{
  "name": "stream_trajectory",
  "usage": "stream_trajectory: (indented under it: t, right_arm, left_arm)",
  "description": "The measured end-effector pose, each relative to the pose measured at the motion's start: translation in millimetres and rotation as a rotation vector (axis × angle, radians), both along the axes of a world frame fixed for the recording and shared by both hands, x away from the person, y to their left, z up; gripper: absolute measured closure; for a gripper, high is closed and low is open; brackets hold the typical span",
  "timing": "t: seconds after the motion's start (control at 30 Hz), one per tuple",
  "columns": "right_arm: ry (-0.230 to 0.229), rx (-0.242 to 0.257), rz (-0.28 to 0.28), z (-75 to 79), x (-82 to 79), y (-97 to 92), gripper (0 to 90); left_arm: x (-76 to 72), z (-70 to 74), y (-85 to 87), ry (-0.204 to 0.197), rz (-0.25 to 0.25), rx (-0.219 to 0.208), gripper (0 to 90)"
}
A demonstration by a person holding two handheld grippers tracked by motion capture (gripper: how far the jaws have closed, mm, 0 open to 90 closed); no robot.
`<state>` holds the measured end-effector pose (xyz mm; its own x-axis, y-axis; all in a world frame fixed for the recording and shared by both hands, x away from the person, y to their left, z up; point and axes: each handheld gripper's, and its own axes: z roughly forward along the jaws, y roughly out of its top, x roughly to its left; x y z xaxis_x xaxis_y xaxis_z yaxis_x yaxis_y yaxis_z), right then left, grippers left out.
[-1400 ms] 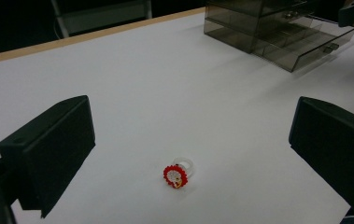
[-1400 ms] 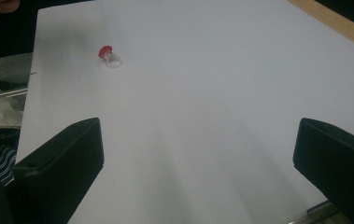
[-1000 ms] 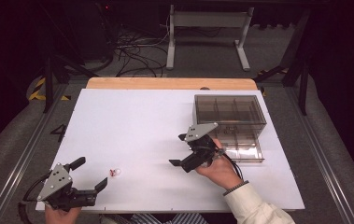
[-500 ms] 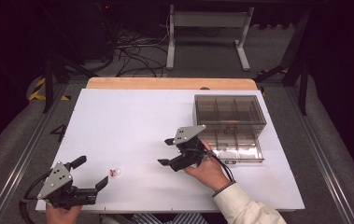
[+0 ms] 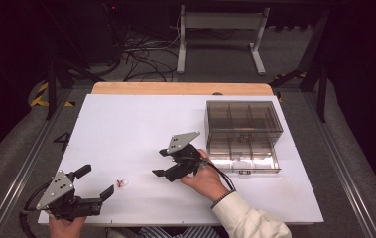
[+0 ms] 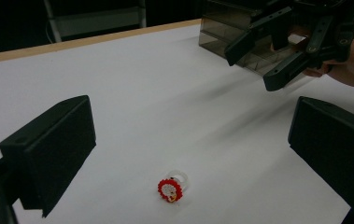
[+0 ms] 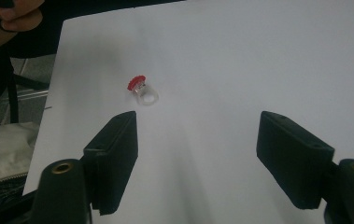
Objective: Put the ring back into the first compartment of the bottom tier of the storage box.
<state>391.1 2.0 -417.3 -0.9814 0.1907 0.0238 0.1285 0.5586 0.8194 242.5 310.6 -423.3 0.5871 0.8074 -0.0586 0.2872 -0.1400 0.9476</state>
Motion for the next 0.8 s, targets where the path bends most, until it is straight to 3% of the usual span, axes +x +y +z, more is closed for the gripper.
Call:
stream_trajectory:
  t: [0.33,0.8]
  right_arm:
    - [0.017,0.013,0.054,-6.3,-0.5,20.7,28.8]
    - [0.012,-0.001,0.100,-11.0,-2.3,43.2,28.8]
  left_arm:
    - [-3.0,0.3,1.3,-0.006,0.000,0.002,1.4]
    - [-14.6,-0.7,9.5,-0.008,0.042,0.002,1.5]
